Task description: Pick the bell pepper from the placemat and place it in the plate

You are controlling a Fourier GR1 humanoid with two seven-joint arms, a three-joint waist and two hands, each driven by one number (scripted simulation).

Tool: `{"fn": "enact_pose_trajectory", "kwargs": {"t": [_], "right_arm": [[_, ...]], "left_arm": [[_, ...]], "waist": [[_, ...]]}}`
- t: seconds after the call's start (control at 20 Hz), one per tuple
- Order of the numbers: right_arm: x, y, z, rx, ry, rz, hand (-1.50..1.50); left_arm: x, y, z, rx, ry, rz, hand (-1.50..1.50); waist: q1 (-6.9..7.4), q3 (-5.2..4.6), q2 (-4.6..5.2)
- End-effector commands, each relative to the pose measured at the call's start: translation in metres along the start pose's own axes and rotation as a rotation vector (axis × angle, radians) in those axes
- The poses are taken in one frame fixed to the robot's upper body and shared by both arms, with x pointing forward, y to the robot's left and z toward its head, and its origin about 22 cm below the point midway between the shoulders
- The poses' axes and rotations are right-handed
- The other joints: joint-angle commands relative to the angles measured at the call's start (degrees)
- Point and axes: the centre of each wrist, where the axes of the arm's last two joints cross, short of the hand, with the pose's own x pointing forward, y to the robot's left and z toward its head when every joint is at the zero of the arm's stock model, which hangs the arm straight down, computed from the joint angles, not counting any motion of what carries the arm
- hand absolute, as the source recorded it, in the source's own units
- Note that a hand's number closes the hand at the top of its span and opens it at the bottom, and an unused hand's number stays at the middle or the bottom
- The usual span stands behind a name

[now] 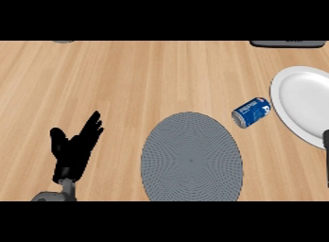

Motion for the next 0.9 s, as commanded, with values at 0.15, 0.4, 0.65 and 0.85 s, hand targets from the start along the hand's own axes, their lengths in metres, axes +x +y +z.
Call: {"fn": "enact_pose_trajectory", "kwargs": {"t": [0.15,0.4,0.65,0.85], "right_arm": [[0.012,-0.001,0.016,-0.157,0.043,-0.284,-1.50],[-0.007,-0.015,0.053,-0.084,0.067,-0.376,-1.50],[-0.034,-0.042,0.105,0.072,0.049,-0.454,-1.50],[-0.042,-0.067,0.108,0.159,-0.010,-0.470,-1.50]], "left_arm": [[0.000,0.000,-0.005,-0.001,0.020,-0.002,0.00],[-0.027,0.019,0.022,0.038,0.047,0.020,0.00],[-0.025,0.000,0.010,0.032,0.037,0.021,0.00],[-0.009,0.010,0.009,0.038,0.040,0.007,0.00]], "waist": [[-0.33,-0.22,-0.07],[-1.51,-0.36,-0.95],[-1.98,-0.40,-0.93],[-1.86,-0.47,-0.94]]}}
